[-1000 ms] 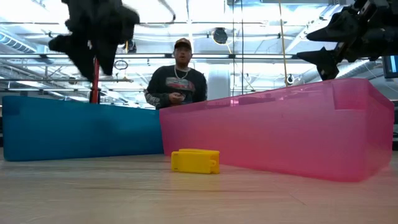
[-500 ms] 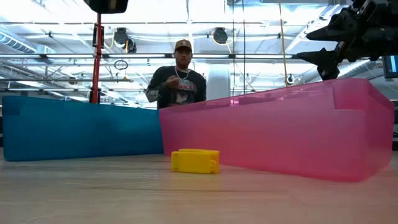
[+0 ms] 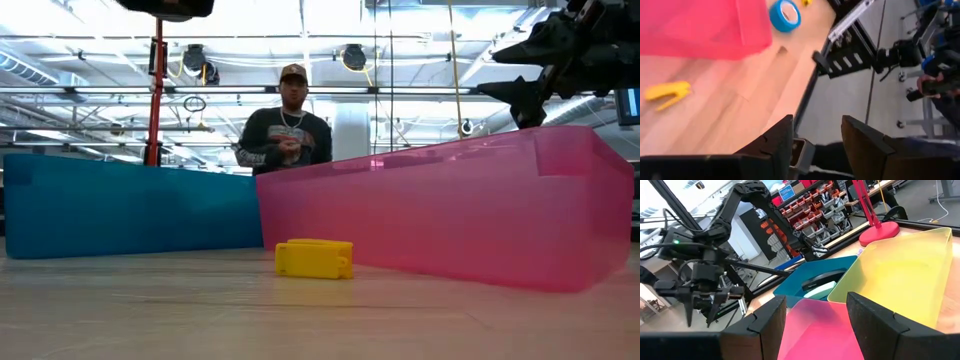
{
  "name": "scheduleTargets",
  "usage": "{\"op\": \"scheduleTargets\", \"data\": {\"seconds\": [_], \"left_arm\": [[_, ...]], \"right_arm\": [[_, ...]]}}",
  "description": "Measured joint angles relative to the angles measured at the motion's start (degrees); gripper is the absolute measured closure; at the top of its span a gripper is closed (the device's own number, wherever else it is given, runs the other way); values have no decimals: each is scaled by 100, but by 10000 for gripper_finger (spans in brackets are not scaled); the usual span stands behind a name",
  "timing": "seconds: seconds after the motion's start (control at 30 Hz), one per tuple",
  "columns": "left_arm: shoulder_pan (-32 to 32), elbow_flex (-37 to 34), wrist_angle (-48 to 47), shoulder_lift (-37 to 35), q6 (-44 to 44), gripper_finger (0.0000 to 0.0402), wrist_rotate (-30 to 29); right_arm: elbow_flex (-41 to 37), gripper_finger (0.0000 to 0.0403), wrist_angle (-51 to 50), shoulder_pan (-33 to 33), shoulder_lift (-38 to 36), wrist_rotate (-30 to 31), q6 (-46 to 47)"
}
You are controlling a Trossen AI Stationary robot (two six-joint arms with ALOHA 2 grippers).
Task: Pick and place Stapler, Stapler remover, tape
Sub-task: Put the left yellow stapler into the blue bin
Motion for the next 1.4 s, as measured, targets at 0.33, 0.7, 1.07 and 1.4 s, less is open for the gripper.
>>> {"op": "scheduleTargets", "data": {"seconds": [0.33,0.7,1.07,1.4], "left_arm": [[-65,836,-1527,438,-609,238,477],[-14,1908,-2318,1148,-1438,239,149],[151,2339,-3659,1504,-2066,239,-109],[527,2339,-3768,1515,-555,239,-233]], "right_arm": [[0,202,-45,0,2,2,-23],[0,202,-84,0,4,-6,-192],[0,202,-115,0,2,-7,-291],[0,202,-127,0,2,-9,-470]]}}
